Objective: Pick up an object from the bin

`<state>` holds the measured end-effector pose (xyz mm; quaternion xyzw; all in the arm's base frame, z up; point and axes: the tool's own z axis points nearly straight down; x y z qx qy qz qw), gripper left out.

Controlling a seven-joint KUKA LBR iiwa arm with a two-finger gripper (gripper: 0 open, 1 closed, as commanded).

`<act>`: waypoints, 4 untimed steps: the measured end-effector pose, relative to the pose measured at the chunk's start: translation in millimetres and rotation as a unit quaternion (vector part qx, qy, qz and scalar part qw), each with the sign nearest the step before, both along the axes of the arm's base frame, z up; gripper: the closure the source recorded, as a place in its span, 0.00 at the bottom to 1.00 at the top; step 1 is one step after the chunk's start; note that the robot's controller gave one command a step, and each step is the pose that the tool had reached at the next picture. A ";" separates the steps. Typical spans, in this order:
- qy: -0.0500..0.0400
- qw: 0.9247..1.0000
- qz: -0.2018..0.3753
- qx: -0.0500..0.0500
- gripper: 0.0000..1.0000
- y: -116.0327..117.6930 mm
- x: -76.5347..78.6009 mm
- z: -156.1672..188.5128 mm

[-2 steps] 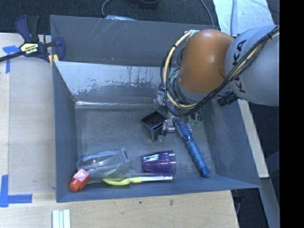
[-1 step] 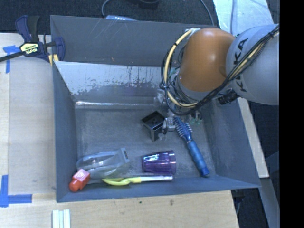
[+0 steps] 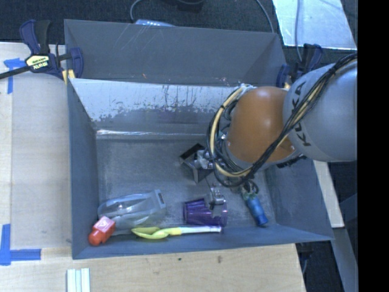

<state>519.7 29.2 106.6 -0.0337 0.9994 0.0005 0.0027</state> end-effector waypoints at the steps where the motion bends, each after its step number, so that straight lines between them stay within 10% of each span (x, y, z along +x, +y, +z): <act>1: -0.005 0.999 -0.042 0.001 0.00 -3.1 21.0 -11.5; 2: -0.021 0.999 -0.038 0.003 0.00 -9.4 0.2 -27.1; 3: -0.006 0.999 -0.037 0.002 0.00 -69.5 -25.1 -12.2; 4: -0.030 0.999 0.019 0.000 1.00 -34.8 88.2 -28.1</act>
Offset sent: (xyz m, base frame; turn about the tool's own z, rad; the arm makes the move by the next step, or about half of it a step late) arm -0.0114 -0.0120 -0.0366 0.0759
